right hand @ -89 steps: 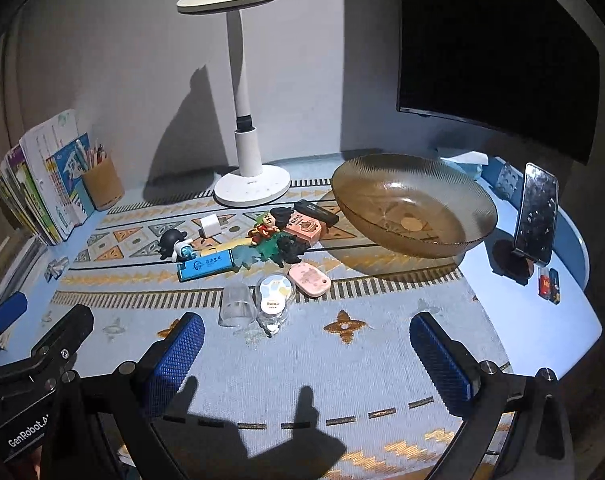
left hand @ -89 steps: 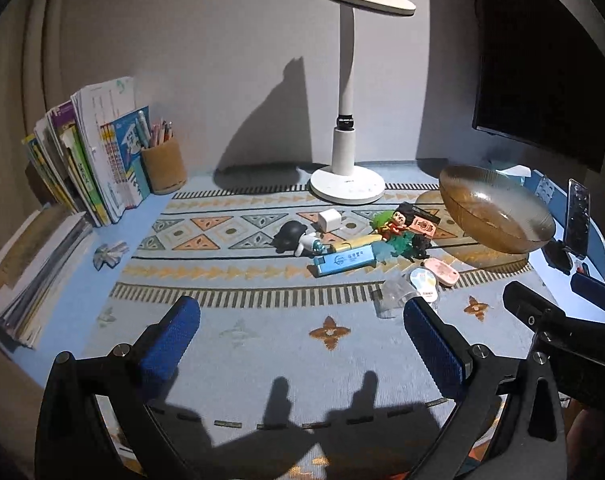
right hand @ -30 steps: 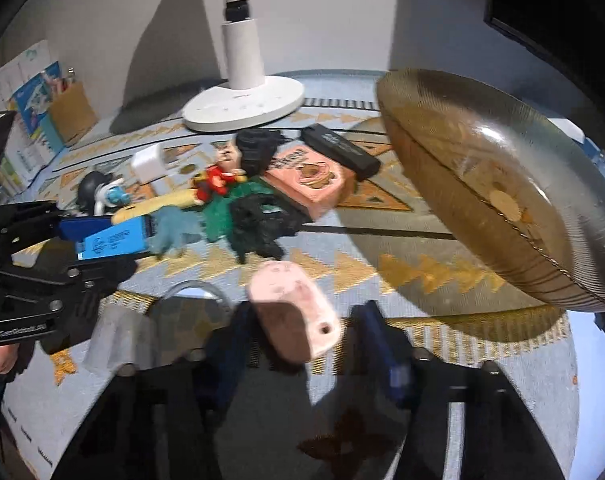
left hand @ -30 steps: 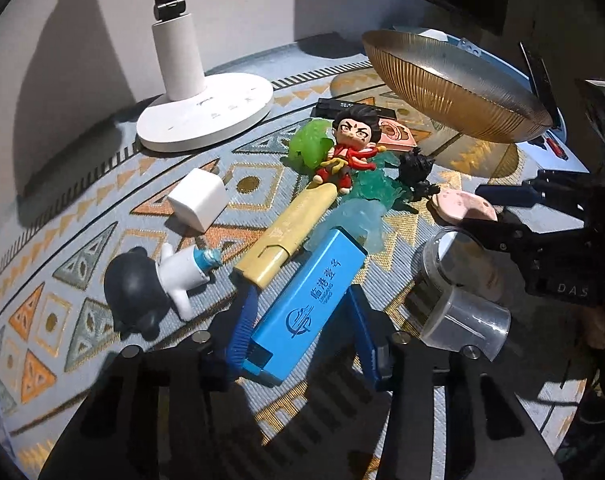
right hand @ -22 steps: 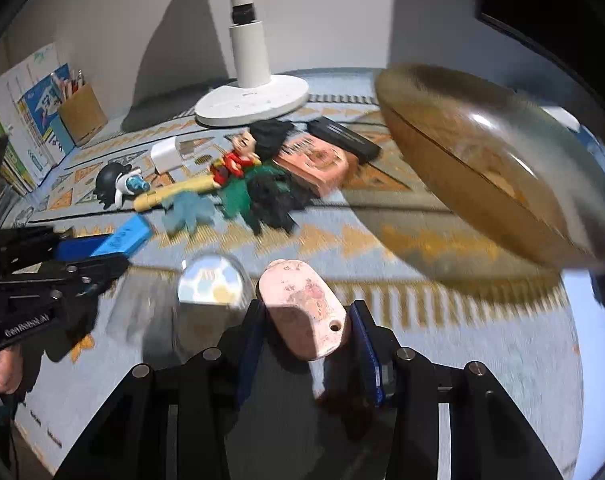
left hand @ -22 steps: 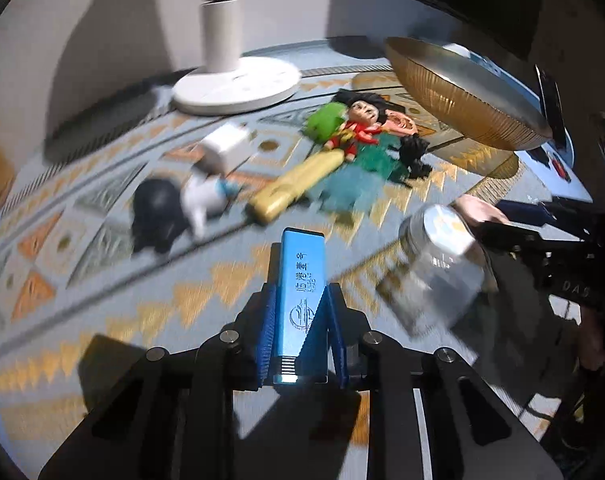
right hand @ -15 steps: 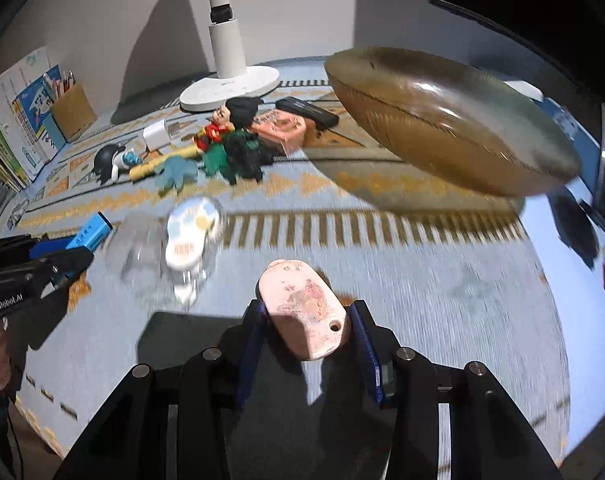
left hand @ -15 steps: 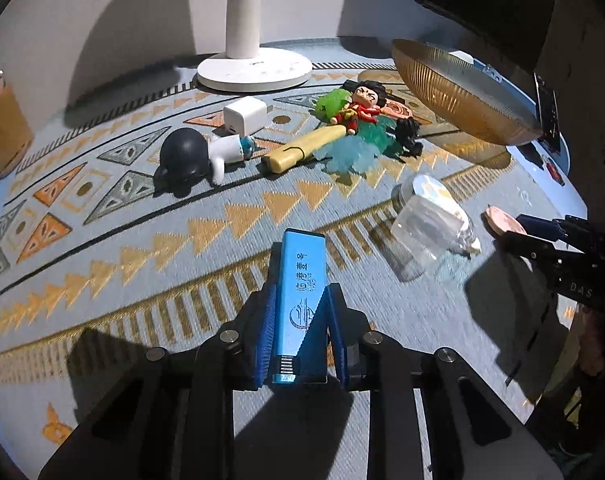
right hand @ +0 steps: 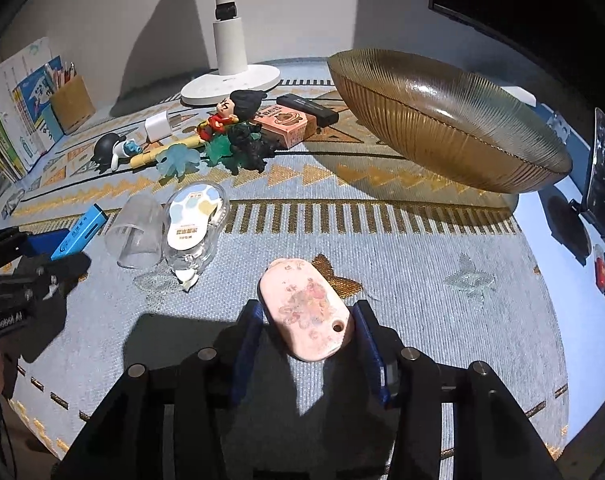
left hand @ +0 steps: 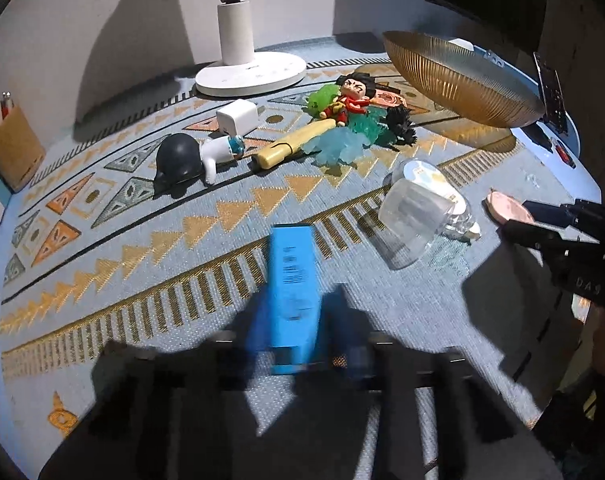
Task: Organize rigid objects
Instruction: 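Grasp the blue lighter with the left tool while the right tool grasps the pink eraser, then carry the lighter and eraser into the amber bowl and open both tools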
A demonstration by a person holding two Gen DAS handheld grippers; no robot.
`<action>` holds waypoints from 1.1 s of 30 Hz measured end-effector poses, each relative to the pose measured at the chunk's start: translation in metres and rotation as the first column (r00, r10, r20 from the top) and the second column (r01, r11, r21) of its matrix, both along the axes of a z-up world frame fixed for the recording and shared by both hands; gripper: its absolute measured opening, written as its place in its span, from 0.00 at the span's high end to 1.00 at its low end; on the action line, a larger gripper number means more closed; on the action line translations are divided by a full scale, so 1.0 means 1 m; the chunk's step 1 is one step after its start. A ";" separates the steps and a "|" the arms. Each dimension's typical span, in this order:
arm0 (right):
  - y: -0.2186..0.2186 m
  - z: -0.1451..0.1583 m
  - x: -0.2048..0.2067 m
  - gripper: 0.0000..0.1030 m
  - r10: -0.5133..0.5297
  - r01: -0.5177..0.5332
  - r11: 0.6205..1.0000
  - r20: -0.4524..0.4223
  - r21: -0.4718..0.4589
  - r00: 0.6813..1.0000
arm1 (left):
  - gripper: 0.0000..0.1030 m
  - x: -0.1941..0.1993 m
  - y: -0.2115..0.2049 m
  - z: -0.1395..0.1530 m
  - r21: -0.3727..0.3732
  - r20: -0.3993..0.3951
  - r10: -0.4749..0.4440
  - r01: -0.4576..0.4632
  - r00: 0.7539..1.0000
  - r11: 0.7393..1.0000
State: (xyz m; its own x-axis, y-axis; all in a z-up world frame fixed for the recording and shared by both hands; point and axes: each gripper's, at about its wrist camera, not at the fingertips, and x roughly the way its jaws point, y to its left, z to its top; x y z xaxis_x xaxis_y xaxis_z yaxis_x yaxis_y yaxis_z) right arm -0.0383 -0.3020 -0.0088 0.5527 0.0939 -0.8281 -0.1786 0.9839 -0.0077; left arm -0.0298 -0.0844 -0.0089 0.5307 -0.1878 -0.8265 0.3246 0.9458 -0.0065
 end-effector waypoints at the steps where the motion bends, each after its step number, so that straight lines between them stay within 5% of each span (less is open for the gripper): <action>1: 0.002 0.000 -0.001 0.60 0.001 -0.001 1.000 0.002 -0.002 1.000 | 0.79 -0.001 -0.001 0.000 0.002 0.003 0.003 -0.003 1.000 1.000; 7: 0.003 0.018 -0.010 0.60 0.022 -0.025 0.996 0.037 0.084 0.999 | 0.80 -0.007 -0.006 0.020 -0.051 0.042 0.006 -0.004 0.999 0.999; 13: -0.020 0.074 -0.020 0.60 -0.033 0.014 0.994 0.172 0.110 0.985 | 0.80 -0.011 -0.020 0.079 -0.098 0.169 -0.012 0.029 0.985 0.995; 23: -0.091 0.194 -0.019 0.60 -0.209 0.169 0.977 0.418 0.131 0.884 | 0.79 0.002 -0.090 0.186 -0.184 0.396 -0.114 0.200 0.911 0.962; 27: -0.115 0.194 0.004 0.60 -0.266 0.230 0.963 0.351 0.142 0.898 | 0.79 0.027 -0.130 0.186 -0.199 0.362 -0.169 0.253 0.917 0.947; 33: -0.139 0.143 0.053 0.60 -0.285 0.261 0.954 0.178 0.144 0.942 | 0.79 0.087 -0.186 0.135 -0.207 0.199 -0.228 0.268 0.953 0.941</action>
